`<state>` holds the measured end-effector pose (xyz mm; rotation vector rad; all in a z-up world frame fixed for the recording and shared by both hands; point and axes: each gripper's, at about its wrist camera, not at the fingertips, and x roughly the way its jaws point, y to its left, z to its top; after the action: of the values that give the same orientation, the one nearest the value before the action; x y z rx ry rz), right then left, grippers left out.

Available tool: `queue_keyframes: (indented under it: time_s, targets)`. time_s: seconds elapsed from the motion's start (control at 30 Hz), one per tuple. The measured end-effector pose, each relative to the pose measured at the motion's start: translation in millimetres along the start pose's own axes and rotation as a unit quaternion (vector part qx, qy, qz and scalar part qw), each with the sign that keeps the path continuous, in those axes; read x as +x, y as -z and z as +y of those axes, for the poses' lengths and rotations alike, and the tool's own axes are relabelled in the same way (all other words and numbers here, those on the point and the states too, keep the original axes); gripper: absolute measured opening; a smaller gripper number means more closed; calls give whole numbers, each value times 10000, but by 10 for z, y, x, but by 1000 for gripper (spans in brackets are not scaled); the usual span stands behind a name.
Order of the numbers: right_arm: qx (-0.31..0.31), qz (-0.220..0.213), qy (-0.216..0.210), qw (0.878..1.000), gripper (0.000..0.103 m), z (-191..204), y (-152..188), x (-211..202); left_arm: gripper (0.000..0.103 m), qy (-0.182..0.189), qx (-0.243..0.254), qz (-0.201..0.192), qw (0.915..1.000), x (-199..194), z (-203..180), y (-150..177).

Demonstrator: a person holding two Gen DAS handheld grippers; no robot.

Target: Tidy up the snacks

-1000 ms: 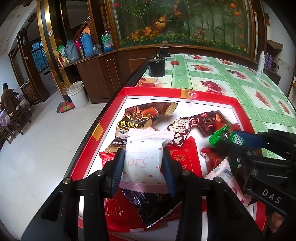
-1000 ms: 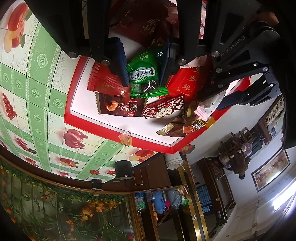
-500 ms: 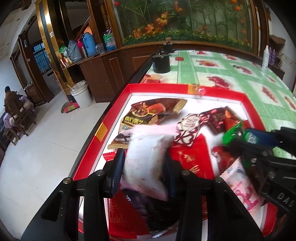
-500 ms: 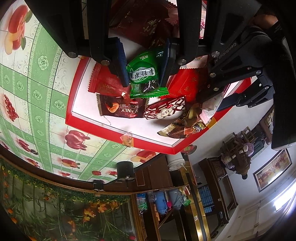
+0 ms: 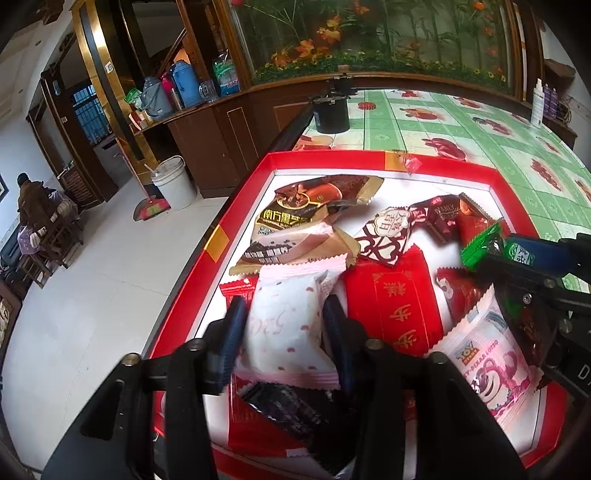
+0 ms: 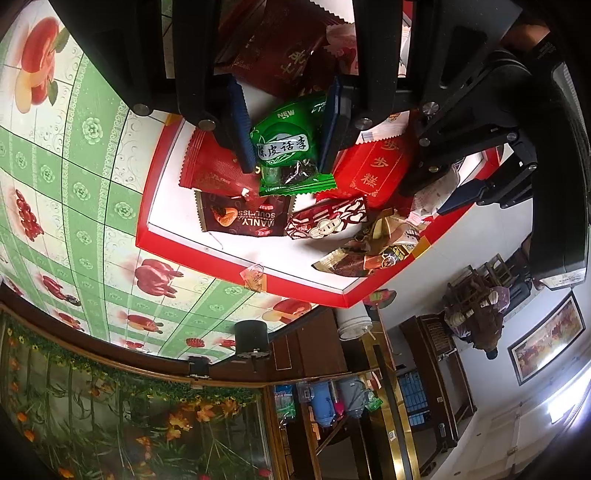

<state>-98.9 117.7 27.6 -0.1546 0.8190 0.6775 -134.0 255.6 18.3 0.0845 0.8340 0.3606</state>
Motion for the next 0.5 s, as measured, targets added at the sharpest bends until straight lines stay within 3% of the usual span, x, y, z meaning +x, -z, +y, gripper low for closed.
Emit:
queue_keyframes:
  time_s: [0.2, 0.33, 0.5]
  targets:
    - [-6, 71, 31, 10000, 39, 10, 19, -28, 63, -130, -8, -78, 9999, -84, 19, -1]
    - [-8, 150, 129, 9998, 51, 12, 22, -50, 73, -207, -35, -173, 9996, -167, 31, -2]
    - [4, 67, 185, 9998, 55, 5, 24, -142, 75, -280, 22, -387, 9989, -327, 14, -15]
